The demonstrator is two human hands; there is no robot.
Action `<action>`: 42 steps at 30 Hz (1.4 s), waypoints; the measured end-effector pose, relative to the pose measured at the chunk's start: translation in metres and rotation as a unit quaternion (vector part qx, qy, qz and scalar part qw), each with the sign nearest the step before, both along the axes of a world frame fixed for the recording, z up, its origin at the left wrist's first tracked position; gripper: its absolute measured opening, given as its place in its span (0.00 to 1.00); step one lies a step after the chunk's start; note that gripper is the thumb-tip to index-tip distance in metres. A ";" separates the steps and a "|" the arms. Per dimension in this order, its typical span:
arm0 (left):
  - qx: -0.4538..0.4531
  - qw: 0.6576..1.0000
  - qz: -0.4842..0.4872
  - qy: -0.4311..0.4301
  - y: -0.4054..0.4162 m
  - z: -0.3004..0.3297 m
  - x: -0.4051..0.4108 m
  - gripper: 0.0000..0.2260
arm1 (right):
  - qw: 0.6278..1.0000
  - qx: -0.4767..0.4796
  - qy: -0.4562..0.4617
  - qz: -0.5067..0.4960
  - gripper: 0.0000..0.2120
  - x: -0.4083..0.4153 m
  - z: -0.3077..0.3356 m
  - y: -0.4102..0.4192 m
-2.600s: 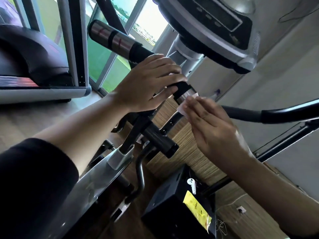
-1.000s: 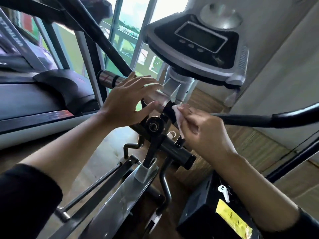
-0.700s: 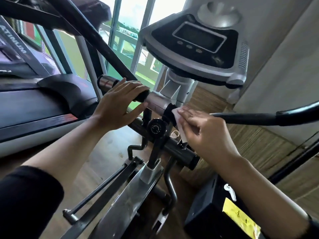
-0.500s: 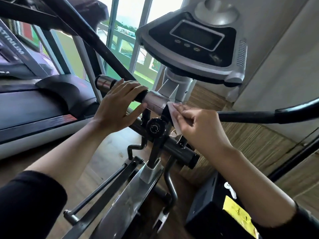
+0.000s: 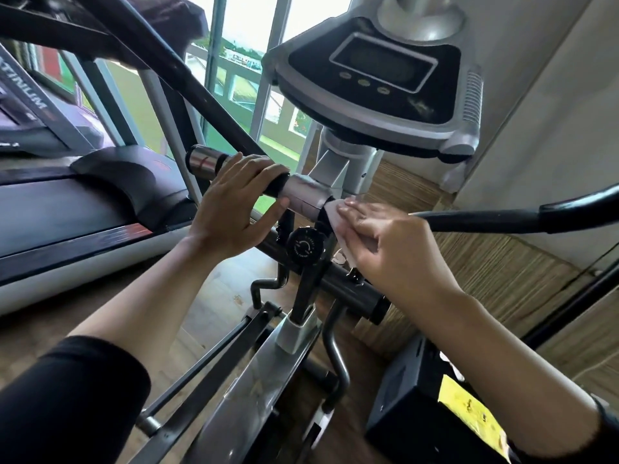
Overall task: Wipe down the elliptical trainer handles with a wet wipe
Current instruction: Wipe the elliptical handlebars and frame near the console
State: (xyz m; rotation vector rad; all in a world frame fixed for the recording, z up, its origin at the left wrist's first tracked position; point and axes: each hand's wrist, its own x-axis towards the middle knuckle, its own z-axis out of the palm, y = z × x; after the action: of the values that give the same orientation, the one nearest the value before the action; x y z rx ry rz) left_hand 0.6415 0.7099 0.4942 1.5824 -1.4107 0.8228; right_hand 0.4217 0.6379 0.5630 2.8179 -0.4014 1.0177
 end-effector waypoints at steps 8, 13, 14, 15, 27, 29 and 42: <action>-0.011 1.000 -0.003 -0.003 -0.002 -0.001 0.001 0.19 | 0.997 -0.074 -0.014 0.031 0.12 0.017 -0.007 -0.002; -0.013 1.000 -0.003 -0.002 -0.002 -0.003 0.002 0.19 | 0.980 -0.196 0.025 0.036 0.14 -0.011 -0.018 -0.005; -0.014 1.000 -0.003 -0.002 -0.002 -0.003 0.003 0.19 | 0.976 -0.214 0.039 0.030 0.15 -0.012 -0.019 -0.006; -0.015 1.000 -0.002 -0.002 -0.002 -0.003 0.003 0.19 | 0.973 -0.222 0.049 0.026 0.16 -0.010 -0.019 -0.006; -0.028 1.000 0.002 0.005 -0.005 -0.006 0.003 0.19 | 0.962 -0.264 0.050 0.053 0.15 -0.008 -0.018 -0.008; -0.031 0.999 0.007 0.003 -0.007 -0.007 0.003 0.19 | 0.971 -0.229 0.047 0.052 0.14 0.001 -0.016 -0.008; -0.049 0.998 0.005 -0.044 -0.006 -0.008 0.005 0.17 | 0.997 0.065 -0.050 0.010 0.12 0.013 0.014 0.000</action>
State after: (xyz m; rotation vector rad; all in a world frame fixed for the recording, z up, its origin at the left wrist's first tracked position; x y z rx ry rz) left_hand 0.6462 0.7040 0.4867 1.4959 -1.4041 0.9642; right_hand 0.4344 0.6379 0.5768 2.8976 -0.4688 1.1825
